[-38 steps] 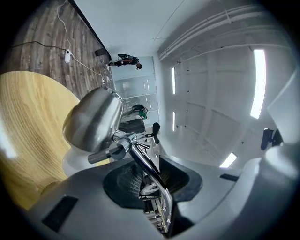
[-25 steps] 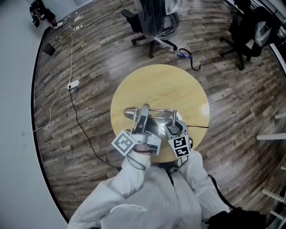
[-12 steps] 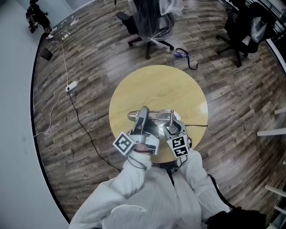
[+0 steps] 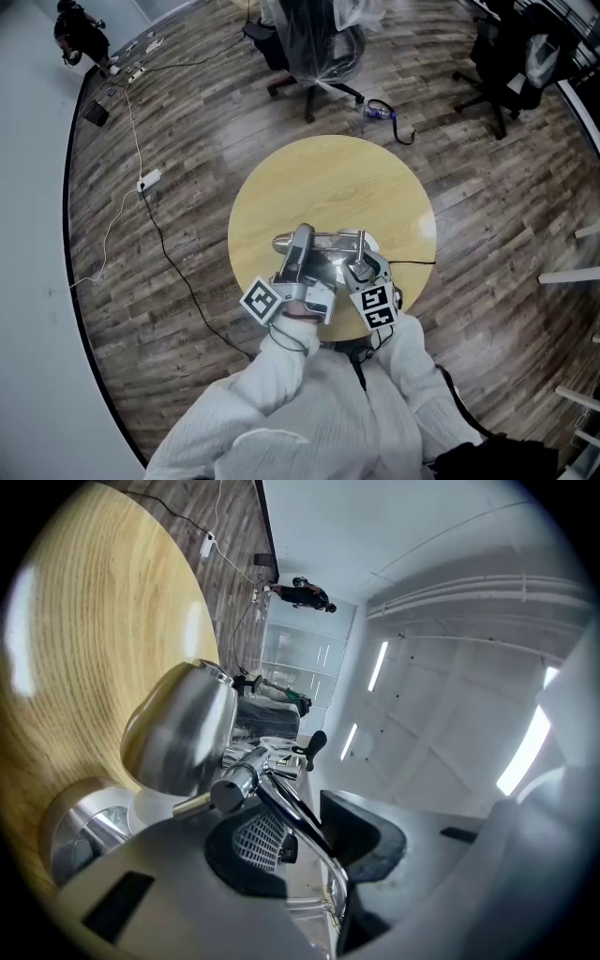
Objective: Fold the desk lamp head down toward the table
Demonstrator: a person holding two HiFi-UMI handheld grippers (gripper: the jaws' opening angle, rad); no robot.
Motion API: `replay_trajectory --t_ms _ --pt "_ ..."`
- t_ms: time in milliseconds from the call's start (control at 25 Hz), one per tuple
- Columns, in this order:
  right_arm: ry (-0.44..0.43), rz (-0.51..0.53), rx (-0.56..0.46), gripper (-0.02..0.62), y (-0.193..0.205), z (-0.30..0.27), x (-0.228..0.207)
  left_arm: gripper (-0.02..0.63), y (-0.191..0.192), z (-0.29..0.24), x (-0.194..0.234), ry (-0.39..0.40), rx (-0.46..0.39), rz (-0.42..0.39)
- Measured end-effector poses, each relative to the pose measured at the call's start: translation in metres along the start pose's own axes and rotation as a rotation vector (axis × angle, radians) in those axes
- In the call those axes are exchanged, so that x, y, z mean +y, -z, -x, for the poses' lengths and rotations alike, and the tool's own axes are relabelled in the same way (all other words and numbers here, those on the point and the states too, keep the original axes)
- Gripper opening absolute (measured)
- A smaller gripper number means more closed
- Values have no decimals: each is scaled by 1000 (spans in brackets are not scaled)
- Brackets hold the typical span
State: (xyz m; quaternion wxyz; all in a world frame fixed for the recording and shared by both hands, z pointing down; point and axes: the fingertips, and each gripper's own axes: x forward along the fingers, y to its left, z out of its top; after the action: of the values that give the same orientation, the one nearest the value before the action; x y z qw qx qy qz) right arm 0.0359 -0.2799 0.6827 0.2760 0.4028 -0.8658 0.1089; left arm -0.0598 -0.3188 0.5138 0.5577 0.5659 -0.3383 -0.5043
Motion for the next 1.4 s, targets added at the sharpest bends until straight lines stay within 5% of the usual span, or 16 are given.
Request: replay_trajectory --t_ms 1400 --pt "14 -1 -13 195 -1 0 -1 120 3 -1 13 87 -31 169"
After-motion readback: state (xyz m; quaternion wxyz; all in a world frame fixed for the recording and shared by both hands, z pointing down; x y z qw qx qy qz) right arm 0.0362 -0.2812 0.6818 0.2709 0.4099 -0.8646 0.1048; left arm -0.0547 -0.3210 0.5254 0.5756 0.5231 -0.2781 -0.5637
